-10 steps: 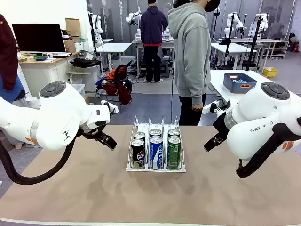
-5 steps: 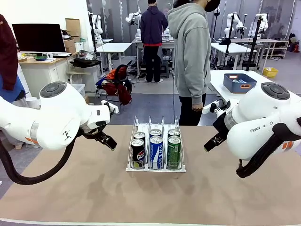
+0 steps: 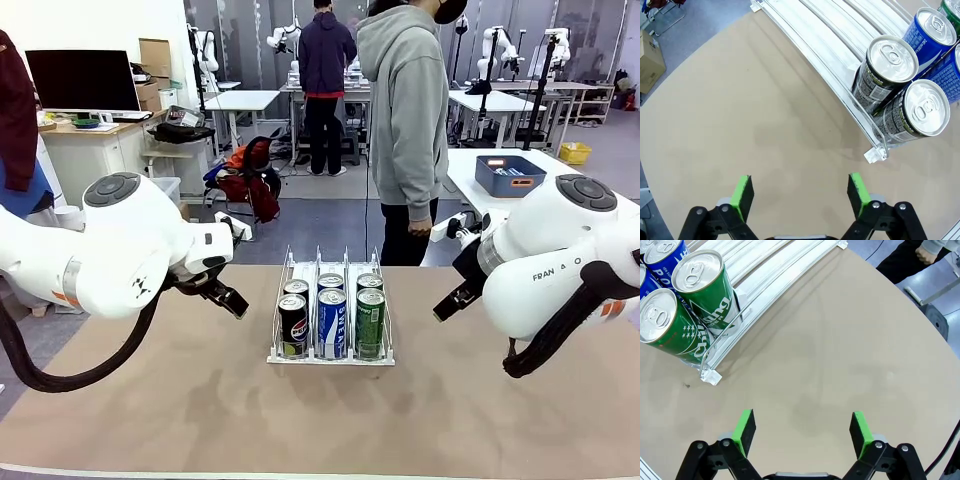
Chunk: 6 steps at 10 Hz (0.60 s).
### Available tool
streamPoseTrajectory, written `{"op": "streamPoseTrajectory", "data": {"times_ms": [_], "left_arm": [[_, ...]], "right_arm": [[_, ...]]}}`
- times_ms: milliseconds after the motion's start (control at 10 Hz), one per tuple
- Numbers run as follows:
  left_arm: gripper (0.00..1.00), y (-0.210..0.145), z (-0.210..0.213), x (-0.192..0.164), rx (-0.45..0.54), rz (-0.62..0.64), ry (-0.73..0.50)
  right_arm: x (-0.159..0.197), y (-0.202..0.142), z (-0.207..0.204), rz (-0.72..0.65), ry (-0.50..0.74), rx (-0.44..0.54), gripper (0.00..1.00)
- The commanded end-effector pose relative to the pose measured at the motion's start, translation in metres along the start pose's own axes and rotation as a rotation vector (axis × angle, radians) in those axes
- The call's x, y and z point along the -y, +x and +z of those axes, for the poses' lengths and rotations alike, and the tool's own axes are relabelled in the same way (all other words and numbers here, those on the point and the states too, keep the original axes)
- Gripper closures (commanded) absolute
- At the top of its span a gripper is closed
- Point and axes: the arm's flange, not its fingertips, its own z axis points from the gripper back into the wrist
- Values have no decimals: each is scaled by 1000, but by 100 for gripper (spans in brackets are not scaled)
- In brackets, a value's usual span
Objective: Fill the beverage cans into the dispenser.
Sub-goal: Pick up the Pepsi coke handed by the human.
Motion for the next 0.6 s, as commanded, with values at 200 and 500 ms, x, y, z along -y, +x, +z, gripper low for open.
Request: {"op": "streamPoseTrajectory", "data": {"times_ms": [200,500], "left_arm": [[0,0,0,-2,0,4,1],[0,0,0,0,0,0,0]], "right_arm": [[0,0,0,-1,0,0,0],[0,0,0,0,0,0,0]]}}
